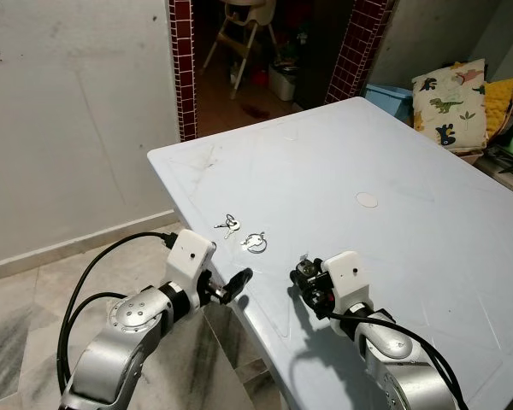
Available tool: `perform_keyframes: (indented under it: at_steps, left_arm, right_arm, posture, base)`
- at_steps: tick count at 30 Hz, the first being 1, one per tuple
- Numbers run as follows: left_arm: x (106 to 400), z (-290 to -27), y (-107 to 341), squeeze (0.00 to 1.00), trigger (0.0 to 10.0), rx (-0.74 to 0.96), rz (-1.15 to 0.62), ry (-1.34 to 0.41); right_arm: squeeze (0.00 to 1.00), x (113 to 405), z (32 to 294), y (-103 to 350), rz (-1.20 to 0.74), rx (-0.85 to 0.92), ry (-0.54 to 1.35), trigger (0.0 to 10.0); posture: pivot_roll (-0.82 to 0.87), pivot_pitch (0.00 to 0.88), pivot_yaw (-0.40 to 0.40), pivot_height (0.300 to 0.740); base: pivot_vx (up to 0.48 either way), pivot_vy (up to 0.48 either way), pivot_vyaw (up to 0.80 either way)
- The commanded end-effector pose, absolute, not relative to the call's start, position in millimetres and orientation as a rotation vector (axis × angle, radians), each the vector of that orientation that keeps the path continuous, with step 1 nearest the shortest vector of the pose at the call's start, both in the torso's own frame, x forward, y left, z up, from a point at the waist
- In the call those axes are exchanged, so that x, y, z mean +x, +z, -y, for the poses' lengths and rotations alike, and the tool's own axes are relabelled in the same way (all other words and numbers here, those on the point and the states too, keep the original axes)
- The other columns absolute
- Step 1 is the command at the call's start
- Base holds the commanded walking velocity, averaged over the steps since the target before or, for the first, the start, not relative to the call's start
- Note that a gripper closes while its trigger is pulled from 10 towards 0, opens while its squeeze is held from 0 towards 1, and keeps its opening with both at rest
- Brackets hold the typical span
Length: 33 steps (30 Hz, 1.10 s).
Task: Hang keys on a hook
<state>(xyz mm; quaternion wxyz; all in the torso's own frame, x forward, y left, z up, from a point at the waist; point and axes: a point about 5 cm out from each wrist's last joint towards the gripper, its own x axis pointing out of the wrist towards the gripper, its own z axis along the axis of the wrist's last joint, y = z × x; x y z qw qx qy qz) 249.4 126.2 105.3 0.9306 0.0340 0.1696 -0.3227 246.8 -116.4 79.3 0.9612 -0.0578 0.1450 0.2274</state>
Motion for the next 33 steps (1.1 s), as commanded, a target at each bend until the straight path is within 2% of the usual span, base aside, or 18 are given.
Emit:
perform_keyframes:
  at_steps: [1, 7, 16, 22, 23, 25, 26, 27, 28, 29, 33]
  left_arm:
    - [245.6, -121.6, 106.6, 0.0, 10.0, 0.07, -0.354, -0.7]
    - [245.2, -119.7, 107.1, 0.0, 10.0, 0.067, -0.367, -0.711]
    - [246.9, -120.1, 110.0, 0.0, 10.0, 0.068, -0.362, -0.716]
    - [246.2, -116.8, 116.1, 0.0, 10.0, 0.075, -0.335, -0.766]
    - [246.0, -116.9, 116.6, 0.0, 10.0, 0.078, -0.33, -0.765]
    - [246.4, -117.6, 117.2, 0.0, 10.0, 0.079, -0.323, -0.756]
    - [246.6, -118.3, 117.4, 0.0, 10.0, 0.083, -0.32, -0.753]
    - [247.1, -119.5, 117.8, 0.0, 10.0, 0.096, -0.311, -0.748]
    - [247.6, -120.5, 118.0, 0.0, 10.0, 0.113, -0.301, -0.743]
    - [248.1, -121.5, 118.1, 0.0, 10.0, 0.129, -0.292, -0.738]
    - [248.8, -123.9, 116.6, 0.0, 10.0, 0.138, -0.287, -0.726]
  right_arm:
    - [1.0, 244.5, 117.0, 75.2, -0.334, -0.125, 0.482, 10.0]
    - [1.0, 235.7, 121.1, 63.8, -0.449, -0.177, 0.547, 10.0]
    - [1.0, 247.0, 129.8, 76.0, -0.385, -0.179, 0.45, 10.0]
    - [1.0, 259.0, 120.0, 101.1, -0.312, -0.058, 0.352, 10.0]
    - [0.96, 259.4, 119.7, 102.3, -0.317, -0.018, 0.323, 10.0]
    - [0.94, 259.4, 119.5, 102.6, -0.327, 0.031, 0.289, 10.0]
    - [0.69, 258.9, 118.3, 102.3, -0.335, 0.055, 0.285, 10.0]
    - [0.49, 257.8, 116.3, 101.5, -0.352, 0.089, 0.283, 10.0]
    - [0.11, 257.3, 115.4, 101.1, -0.359, 0.1, 0.279, 10.0]
    - [0.0, 256.7, 114.3, 101.1, -0.361, 0.109, 0.279, 10.0]
    - [0.0, 253.7, 109.7, 100.3, -0.376, 0.12, 0.287, 10.0]
  posture:
    - [0.11, 0.0, -0.105, 0.74]
    - [0.1, 0.0, -0.107, 0.74]
    - [0.1, 0.0, -0.102, 0.74]
    - [0.11, 0.0, -0.103, 0.74]
    - [0.11, 0.0, -0.103, 0.74]
    - [0.11, 0.0, -0.103, 0.74]
    - [0.11, 0.0, -0.103, 0.74]
    - [0.11, 0.0, -0.102, 0.74]
    - [0.11, 0.0, -0.102, 0.74]
    - [0.11, 0.0, -0.102, 0.74]
    - [0.11, 0.0, -0.101, 0.74]
  base:
    - [0.0, 0.0, 0.0]
    - [0.0, 0.0, 0.0]
    - [0.0, 0.0, 0.0]
    - [0.0, 0.0, 0.0]
    - [0.0, 0.0, 0.0]
    - [0.0, 0.0, 0.0]
    - [0.0, 0.0, 0.0]
    - [0.0, 0.0, 0.0]
    - [0.0, 0.0, 0.0]
    - [0.0, 0.0, 0.0]
    - [0.0, 0.0, 0.0]
